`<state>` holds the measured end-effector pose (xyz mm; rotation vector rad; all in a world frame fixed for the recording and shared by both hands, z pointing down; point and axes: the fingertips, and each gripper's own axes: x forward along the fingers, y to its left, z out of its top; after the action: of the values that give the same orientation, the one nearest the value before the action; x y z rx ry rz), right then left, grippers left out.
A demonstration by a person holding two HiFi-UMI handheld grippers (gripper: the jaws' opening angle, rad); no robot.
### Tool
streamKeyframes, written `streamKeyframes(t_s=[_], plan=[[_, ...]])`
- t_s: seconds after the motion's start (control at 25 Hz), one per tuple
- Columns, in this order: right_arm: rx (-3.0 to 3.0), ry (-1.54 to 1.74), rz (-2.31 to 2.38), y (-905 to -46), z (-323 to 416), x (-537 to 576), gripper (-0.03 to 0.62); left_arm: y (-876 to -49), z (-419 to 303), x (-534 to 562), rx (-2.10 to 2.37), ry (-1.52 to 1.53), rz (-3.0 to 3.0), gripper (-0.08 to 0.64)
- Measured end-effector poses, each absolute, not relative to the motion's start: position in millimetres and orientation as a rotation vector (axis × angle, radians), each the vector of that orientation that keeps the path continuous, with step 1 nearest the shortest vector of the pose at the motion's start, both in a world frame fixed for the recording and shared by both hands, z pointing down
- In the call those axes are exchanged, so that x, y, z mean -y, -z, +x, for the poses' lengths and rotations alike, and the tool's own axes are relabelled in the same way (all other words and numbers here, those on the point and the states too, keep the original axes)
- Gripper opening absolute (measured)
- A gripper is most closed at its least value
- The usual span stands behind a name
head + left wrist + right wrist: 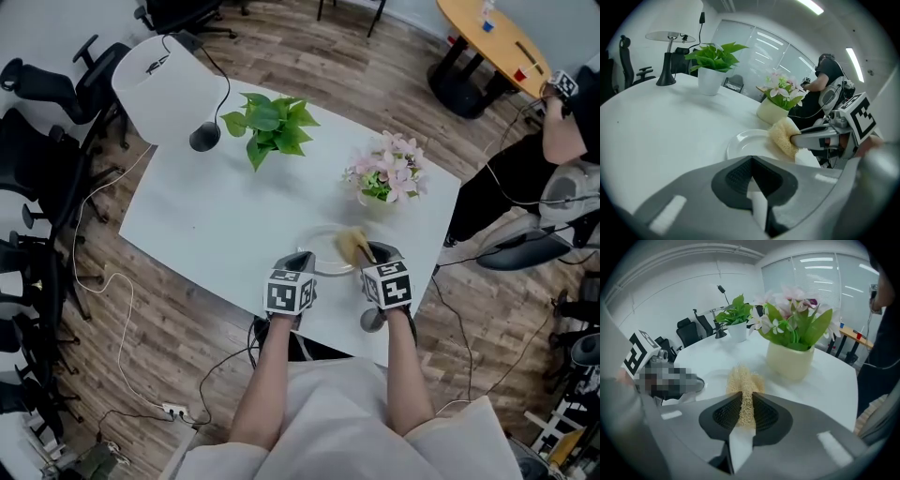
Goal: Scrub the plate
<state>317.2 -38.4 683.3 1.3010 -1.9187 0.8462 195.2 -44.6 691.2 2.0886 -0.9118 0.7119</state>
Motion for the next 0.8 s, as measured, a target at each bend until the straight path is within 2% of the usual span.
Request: streamKeyframes(t_s=[0.8], plan=[[1.887, -0.848, 1.323, -695.0, 292.7, 58.6, 0.083, -690.1, 188.5, 45.0, 0.886, -0.681, 2.111, 0.000]])
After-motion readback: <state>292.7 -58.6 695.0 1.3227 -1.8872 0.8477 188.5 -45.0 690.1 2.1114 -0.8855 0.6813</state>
